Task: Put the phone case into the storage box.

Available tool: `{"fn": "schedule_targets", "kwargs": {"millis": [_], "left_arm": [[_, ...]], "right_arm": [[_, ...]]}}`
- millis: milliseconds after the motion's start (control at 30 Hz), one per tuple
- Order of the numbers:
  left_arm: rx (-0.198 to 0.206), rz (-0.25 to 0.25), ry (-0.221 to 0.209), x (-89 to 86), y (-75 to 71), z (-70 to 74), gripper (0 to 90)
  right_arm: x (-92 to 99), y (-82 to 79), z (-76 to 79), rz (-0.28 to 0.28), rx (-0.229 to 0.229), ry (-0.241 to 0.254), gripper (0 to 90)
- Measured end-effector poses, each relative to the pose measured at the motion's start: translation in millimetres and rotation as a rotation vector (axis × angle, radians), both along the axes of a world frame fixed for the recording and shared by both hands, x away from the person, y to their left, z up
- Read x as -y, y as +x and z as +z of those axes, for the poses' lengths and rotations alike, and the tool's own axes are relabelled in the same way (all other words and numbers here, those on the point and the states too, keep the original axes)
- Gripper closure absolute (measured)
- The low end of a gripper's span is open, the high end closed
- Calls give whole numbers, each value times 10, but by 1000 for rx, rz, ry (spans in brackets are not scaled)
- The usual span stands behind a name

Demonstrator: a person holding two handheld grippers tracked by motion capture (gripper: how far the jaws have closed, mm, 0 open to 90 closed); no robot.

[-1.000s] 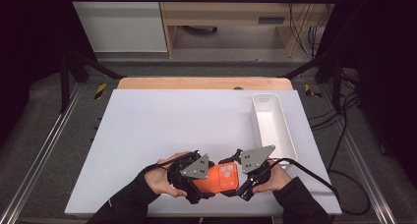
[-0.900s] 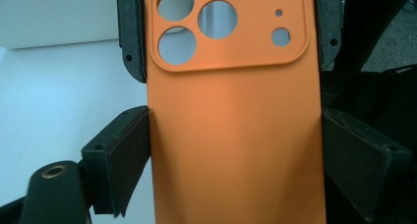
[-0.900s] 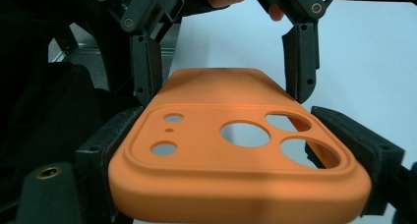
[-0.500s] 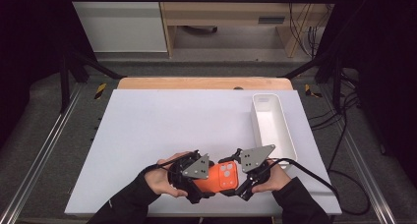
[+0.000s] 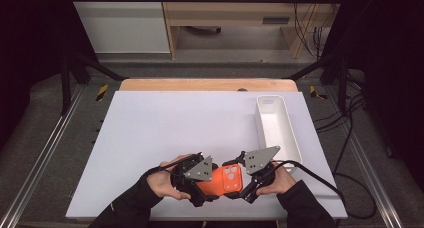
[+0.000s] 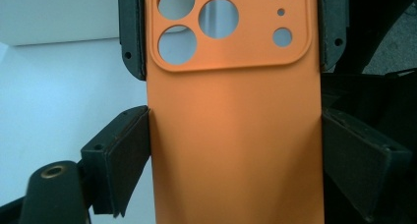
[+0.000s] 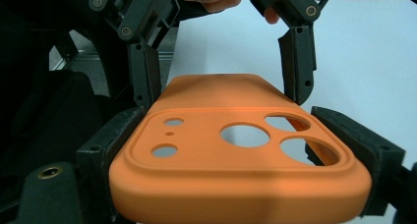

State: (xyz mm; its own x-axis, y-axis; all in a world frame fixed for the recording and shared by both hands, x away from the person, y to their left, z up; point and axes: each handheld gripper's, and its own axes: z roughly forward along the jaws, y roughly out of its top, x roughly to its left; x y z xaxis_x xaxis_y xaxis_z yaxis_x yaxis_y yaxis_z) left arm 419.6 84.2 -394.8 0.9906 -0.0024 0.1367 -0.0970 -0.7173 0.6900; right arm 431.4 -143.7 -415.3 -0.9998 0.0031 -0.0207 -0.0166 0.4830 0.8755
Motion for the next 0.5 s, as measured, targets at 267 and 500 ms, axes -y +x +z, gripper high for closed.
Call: {"fn": "schedule_targets", "kwargs": {"millis": [267, 500], "left_arm": [[-36, 14, -22, -11, 25, 5, 98], [-59, 56, -57, -94, 37, 87, 24]], "right_arm": [[18, 7, 30, -11, -3, 1, 166], [70, 13, 92, -28, 5, -16, 165]]}}
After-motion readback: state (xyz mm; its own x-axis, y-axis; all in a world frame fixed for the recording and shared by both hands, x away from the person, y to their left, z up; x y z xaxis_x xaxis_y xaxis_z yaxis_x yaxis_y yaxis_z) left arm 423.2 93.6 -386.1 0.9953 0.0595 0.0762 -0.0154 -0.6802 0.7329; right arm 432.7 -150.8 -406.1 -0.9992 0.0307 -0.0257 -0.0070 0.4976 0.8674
